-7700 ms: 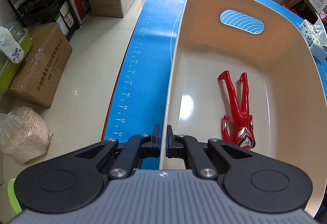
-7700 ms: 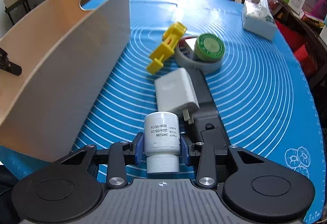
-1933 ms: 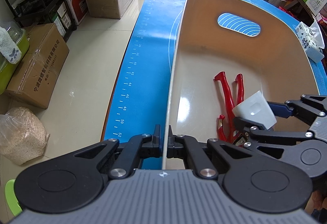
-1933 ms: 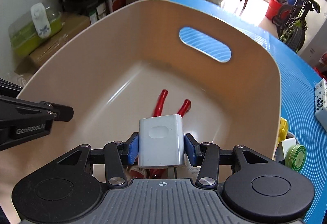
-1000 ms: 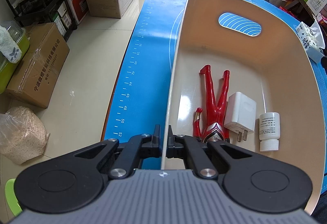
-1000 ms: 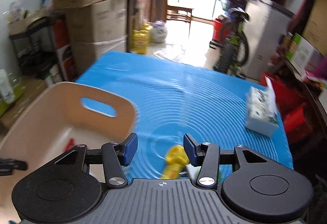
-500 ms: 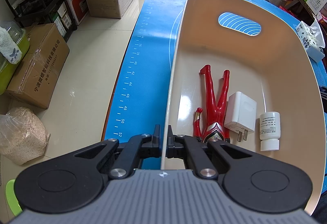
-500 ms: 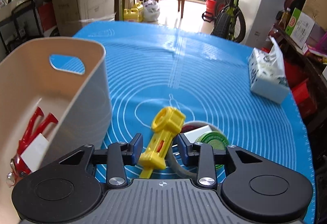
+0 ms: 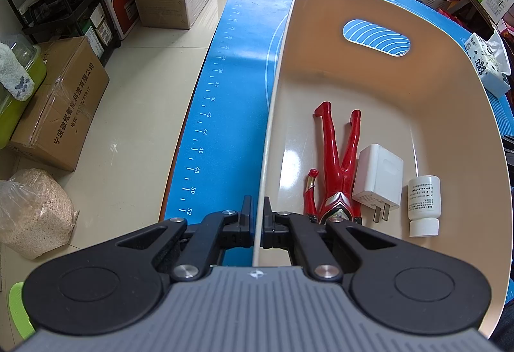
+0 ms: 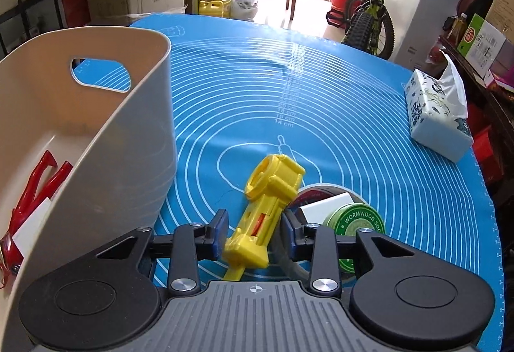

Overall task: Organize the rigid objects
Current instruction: 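Grasp the yellow toy piece with the right tool, then carry the yellow toy into the basket and open the right tool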

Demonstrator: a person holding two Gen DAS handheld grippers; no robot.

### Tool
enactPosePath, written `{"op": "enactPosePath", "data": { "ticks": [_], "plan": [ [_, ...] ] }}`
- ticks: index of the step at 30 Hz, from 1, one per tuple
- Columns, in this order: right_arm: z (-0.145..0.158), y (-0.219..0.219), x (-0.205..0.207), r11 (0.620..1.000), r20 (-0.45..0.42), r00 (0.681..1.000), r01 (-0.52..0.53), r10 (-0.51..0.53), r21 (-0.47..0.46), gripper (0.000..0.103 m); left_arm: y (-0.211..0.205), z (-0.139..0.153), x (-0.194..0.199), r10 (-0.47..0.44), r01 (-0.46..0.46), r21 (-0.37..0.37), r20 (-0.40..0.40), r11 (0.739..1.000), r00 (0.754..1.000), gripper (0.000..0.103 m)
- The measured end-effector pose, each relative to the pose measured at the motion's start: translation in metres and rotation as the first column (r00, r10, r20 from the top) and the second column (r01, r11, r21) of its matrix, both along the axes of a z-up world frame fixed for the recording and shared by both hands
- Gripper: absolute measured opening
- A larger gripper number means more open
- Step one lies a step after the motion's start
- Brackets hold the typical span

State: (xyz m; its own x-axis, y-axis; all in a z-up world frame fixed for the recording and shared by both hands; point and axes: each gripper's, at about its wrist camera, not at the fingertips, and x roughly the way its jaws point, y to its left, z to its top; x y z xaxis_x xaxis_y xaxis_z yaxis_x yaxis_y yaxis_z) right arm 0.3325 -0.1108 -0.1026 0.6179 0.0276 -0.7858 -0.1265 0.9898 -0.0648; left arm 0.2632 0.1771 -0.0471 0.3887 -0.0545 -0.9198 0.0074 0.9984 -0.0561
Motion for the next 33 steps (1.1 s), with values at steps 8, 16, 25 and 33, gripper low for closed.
{"op": "enactPosePath", "data": {
  "ticks": [8, 16, 25, 33],
  "plan": [
    [-0.002, 0.008, 0.004, 0.999, 0.007, 1.000, -0.026, 0.026, -0.028, 0.038, -0.001, 0.000, 0.000, -0.001, 0.001, -0.003, 0.000, 1.000, 1.000, 0.005],
    [-0.007, 0.003, 0.018, 1.000, -0.038, 0.999, 0.005, -0.005, 0.007, 0.032, -0.001, 0.000, 0.001, -0.002, 0.002, -0.002, 0.000, 1.000, 1.000, 0.005],
    [0.009, -0.006, 0.001, 0.998, 0.026, 0.999, 0.030, -0.032, 0.056, 0.028, -0.002, 0.001, 0.001, 0.000, 0.000, -0.004, -0.001, 1.000, 1.000, 0.004],
    [0.056, -0.018, -0.027, 0.996, 0.105, 0.993, 0.051, -0.059, 0.078, 0.028, 0.000, 0.000, 0.001, -0.002, 0.002, -0.003, -0.001, 1.000, 1.000, 0.004]
  ]
}}
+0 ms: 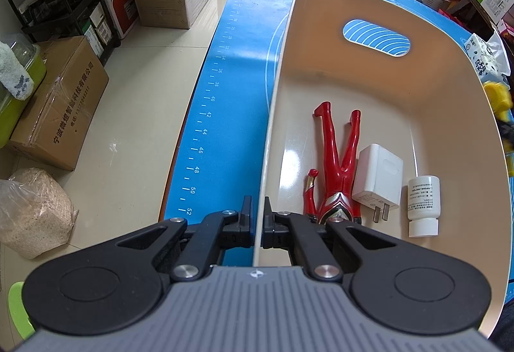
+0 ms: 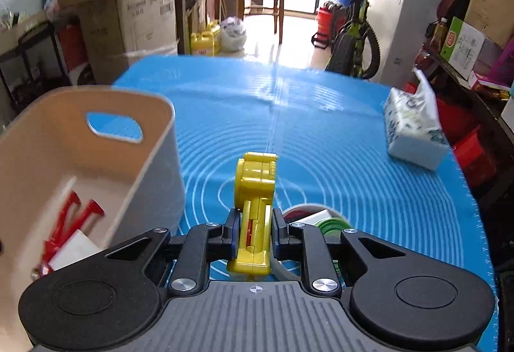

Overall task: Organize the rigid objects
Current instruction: 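Carry the yellow toy into the basket and open the right tool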

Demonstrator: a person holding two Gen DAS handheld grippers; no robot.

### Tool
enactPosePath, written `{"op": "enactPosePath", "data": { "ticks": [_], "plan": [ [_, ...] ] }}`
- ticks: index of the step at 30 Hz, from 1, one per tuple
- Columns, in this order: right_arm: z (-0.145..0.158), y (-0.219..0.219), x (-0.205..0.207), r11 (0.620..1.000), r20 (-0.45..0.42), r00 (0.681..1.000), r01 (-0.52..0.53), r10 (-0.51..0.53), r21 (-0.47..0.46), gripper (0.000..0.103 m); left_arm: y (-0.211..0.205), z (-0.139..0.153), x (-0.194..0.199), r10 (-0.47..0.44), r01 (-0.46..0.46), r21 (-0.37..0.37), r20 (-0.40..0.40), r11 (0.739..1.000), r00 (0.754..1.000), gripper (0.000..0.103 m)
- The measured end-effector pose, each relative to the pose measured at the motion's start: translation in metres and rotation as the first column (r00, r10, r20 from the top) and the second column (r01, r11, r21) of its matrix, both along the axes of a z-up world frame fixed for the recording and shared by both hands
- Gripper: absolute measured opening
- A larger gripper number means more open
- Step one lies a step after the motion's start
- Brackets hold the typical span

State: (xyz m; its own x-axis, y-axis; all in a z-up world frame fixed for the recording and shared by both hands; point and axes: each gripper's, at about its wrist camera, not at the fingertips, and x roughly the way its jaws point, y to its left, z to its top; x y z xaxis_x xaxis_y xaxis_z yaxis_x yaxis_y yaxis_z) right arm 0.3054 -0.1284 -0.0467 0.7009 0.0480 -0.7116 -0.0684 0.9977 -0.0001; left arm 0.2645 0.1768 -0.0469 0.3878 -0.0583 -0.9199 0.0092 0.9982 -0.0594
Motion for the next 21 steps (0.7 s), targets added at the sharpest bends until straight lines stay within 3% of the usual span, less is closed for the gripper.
{"op": "enactPosePath", "data": {
  "ticks": [6, 11, 15, 21],
  "plan": [
    [0.041, 0.009, -0.019, 0.999, 0.075, 0.997, -0.020, 0.018, 0.028, 0.029, 0.001, 0.000, 0.000, 0.000, 0.000, 0.001, 0.000, 1.000, 1.000, 0.004],
    [0.064, 0.039, -0.028, 0.992, 0.129, 0.986, -0.112, 0.105, 0.050, 0.029, 0.003, -0.001, -0.001, -0.002, 0.002, 0.005, 0.002, 1.000, 1.000, 0.004],
    [0.066, 0.070, -0.027, 0.981, 0.127, 0.976, -0.186, 0.177, 0.059, 0.029, 0.003, 0.000, -0.001, -0.004, 0.004, 0.006, 0.002, 1.000, 1.000, 0.004],
    [0.044, 0.113, -0.019, 0.963, 0.041, 0.964, -0.265, 0.263, 0.044, 0.029, 0.003, -0.001, -0.001, -0.007, 0.007, 0.009, 0.003, 1.000, 1.000, 0.004]
  ]
}}
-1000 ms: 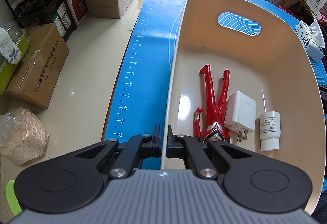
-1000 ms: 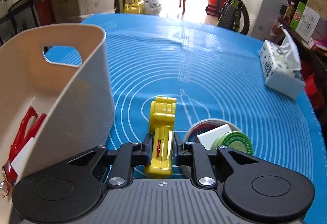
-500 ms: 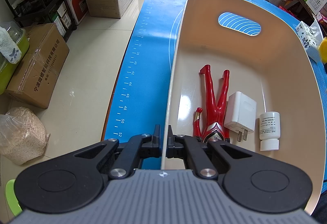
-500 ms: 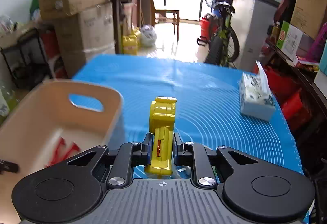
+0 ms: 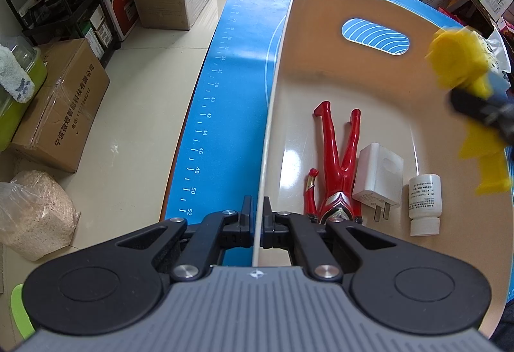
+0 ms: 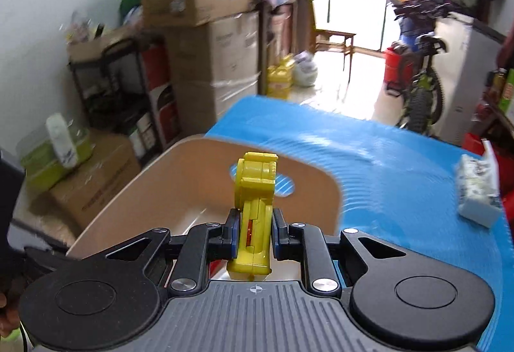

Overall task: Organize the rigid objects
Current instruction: 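Carry the yellow toy into the basket and open the right tool, then grasp the green ointment tin with the right tool and lift it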

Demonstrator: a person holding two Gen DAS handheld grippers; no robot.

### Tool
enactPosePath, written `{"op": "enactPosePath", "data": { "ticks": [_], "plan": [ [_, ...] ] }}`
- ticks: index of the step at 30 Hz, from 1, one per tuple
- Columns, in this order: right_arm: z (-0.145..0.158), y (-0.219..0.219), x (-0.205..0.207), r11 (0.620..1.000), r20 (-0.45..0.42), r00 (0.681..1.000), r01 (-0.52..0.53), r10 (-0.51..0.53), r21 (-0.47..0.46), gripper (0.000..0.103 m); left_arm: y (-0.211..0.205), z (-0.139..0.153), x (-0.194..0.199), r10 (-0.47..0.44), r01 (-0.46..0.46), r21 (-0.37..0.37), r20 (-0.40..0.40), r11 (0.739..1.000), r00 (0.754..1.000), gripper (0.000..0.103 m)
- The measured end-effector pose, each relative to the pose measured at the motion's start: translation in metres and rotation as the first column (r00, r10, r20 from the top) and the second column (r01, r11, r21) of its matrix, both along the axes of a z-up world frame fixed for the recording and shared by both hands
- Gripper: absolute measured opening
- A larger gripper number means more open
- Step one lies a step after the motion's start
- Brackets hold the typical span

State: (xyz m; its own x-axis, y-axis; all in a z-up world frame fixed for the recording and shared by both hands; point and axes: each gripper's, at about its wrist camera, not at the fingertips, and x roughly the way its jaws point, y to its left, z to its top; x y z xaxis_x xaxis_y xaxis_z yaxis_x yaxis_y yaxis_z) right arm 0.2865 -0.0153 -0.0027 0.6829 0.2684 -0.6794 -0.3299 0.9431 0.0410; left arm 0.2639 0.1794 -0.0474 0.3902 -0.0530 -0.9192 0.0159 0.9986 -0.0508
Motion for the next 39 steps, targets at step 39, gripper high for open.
{"op": "enactPosePath", "data": {
  "ticks": [39],
  "plan": [
    [-0.003, -0.102, 0.008, 0.977, 0.015, 0.979, 0.202, -0.202, -0.070, 0.057, -0.002, 0.000, 0.001, -0.001, 0.001, 0.002, 0.003, 1.000, 1.000, 0.004]
  ]
}}
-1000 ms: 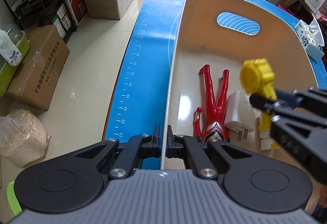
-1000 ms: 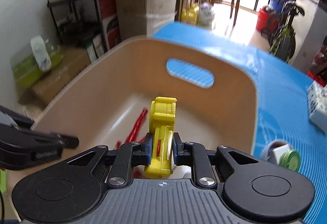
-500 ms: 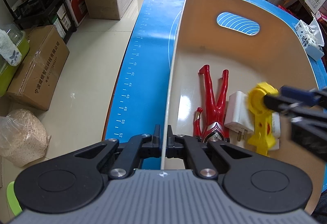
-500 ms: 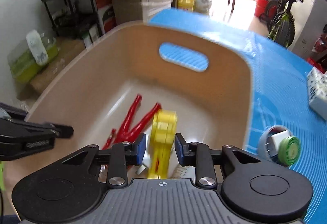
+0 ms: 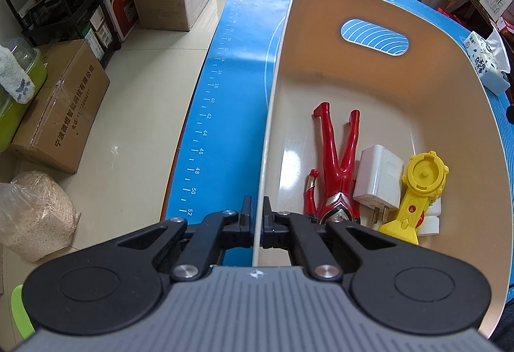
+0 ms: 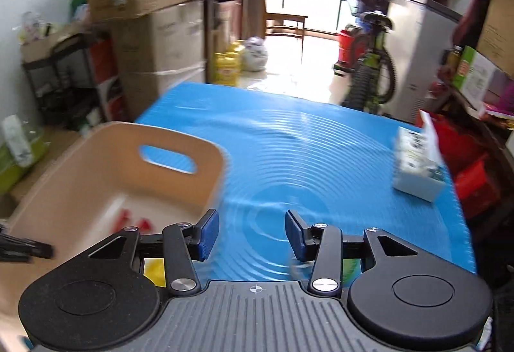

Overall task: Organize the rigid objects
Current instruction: 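Grasp the green ointment tin with the right tool and lift it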

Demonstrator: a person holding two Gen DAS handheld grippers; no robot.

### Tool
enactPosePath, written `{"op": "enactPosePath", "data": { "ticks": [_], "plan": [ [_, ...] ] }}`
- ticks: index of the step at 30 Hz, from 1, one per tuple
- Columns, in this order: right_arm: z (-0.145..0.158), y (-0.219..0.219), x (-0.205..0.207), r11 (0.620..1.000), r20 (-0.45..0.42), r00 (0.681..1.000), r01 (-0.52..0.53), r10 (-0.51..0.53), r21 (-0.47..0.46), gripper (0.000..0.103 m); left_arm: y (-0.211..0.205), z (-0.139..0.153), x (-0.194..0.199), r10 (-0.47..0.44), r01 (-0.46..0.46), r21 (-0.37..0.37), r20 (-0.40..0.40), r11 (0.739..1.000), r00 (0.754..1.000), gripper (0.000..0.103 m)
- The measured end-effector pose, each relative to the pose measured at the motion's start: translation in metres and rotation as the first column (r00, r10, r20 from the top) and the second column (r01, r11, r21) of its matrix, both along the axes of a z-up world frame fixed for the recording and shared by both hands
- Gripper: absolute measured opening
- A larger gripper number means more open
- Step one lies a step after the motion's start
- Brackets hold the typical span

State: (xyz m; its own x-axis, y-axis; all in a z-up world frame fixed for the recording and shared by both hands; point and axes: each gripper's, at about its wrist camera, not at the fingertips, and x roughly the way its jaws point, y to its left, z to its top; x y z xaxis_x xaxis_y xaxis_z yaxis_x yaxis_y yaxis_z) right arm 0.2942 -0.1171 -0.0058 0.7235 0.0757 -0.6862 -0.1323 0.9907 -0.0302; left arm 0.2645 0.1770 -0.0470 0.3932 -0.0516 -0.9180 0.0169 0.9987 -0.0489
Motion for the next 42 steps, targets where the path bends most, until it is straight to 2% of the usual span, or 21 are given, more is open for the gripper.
{"op": "enactPosePath", "data": {
  "ticks": [4, 8, 11, 16, 23, 25, 32, 37, 42],
  "plan": [
    [-0.030, -0.025, 0.011, 0.997, -0.018, 0.998, 0.052, -0.053, -0.054, 0.058, 0.000, 0.000, 0.000, 0.000, 0.000, 0.001, 0.000, 1.000, 1.000, 0.004],
    [-0.059, -0.046, 0.022, 0.995, -0.074, 0.994, 0.081, -0.085, -0.052, 0.058, 0.000, 0.000, 0.000, 0.000, 0.000, -0.002, 0.000, 1.000, 1.000, 0.004],
    [-0.077, -0.052, 0.031, 0.992, -0.099, 0.990, 0.093, -0.102, -0.089, 0.059, 0.000, 0.000, -0.001, 0.000, 0.000, -0.001, 0.000, 1.000, 1.000, 0.004],
    [-0.097, -0.056, 0.036, 0.989, -0.124, 0.985, 0.108, -0.121, -0.101, 0.061, -0.001, 0.000, -0.001, 0.001, -0.001, 0.000, 0.000, 1.000, 1.000, 0.004],
    [-0.100, -0.057, 0.037, 0.992, -0.120, 0.987, 0.101, -0.110, -0.072, 0.060, 0.000, 0.000, -0.001, 0.000, 0.000, 0.000, 0.000, 1.000, 1.000, 0.004],
    [-0.099, -0.058, 0.037, 0.993, -0.119, 0.987, 0.102, -0.109, -0.056, 0.054, -0.001, 0.000, -0.001, 0.000, 0.000, 0.001, 0.000, 1.000, 1.000, 0.004],
    [-0.094, -0.054, 0.028, 0.989, -0.072, 0.988, 0.128, -0.134, -0.074, 0.054, -0.002, -0.001, -0.002, 0.001, -0.001, 0.001, 0.000, 1.000, 1.000, 0.004],
    [-0.076, -0.051, 0.016, 0.988, -0.023, 0.991, 0.131, -0.133, -0.078, 0.054, -0.003, 0.000, -0.002, 0.002, -0.002, 0.000, -0.001, 1.000, 1.000, 0.004],
    [-0.043, -0.044, -0.002, 0.994, 0.067, 0.992, 0.110, -0.108, -0.020, 0.054, -0.002, 0.000, -0.001, 0.002, -0.002, 0.000, -0.001, 1.000, 1.000, 0.004]
  ]
}}
